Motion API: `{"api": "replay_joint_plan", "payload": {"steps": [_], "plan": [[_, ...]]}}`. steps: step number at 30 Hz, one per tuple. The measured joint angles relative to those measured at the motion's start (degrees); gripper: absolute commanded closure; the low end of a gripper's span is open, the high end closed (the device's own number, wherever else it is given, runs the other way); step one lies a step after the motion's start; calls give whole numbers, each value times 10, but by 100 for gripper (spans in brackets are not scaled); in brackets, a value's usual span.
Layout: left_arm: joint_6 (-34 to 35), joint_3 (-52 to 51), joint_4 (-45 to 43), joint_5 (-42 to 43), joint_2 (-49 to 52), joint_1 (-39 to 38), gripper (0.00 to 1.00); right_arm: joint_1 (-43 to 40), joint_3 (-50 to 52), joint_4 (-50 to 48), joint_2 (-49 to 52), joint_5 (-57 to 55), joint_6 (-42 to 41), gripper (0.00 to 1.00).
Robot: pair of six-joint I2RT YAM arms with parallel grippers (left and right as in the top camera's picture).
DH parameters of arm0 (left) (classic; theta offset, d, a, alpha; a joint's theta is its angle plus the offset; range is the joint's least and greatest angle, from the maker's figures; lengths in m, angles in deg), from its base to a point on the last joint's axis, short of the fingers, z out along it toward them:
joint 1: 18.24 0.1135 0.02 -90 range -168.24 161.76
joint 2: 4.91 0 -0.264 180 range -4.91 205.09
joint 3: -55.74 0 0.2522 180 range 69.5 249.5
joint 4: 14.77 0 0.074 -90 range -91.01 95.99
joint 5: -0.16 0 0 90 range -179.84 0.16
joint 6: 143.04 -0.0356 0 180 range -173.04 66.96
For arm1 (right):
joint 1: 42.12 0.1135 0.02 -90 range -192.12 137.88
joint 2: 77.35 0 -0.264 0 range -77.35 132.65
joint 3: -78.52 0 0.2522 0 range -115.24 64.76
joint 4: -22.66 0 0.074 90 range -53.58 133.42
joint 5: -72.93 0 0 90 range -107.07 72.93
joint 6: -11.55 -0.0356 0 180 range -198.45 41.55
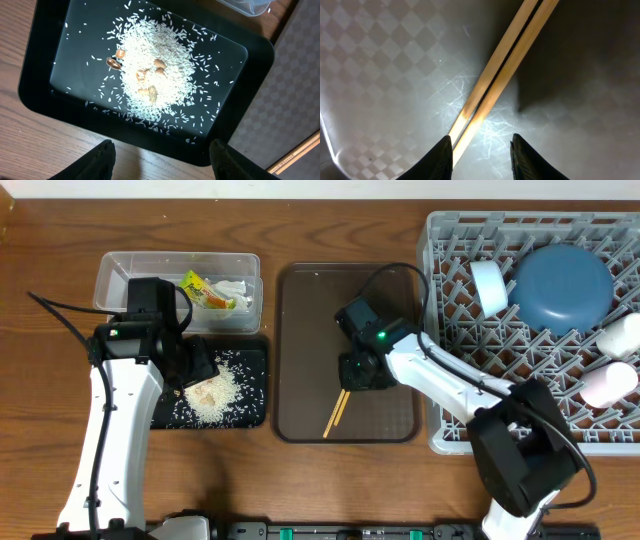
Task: Sort waste into correct bins and load items into the dishwasher rack
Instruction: 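Grasp one chopstick with the right gripper and lift it toward the rack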
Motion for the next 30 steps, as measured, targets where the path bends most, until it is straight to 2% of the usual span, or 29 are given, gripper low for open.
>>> {"api": "replay_joint_plan", "payload": {"steps": [11, 12, 14, 15, 23, 30], "plan": [[0, 0, 0, 0, 0, 0, 36, 0, -4, -6, 30, -20, -4, 67], [0, 0, 0, 0, 0, 0, 36, 0, -4, -5, 30, -21, -4, 71], [0, 0, 0, 0, 0, 0, 36, 0, -4, 0, 30, -24, -2, 93], [0, 0, 0, 0, 0, 0, 36, 0, -4, 7, 31, -26, -5, 99], [0, 0, 2, 0, 0, 0, 36, -11, -7, 44, 32, -25, -7, 99], [0, 0, 2, 0, 0, 0, 36, -67, -28, 89, 25, -5, 64, 99]]}}
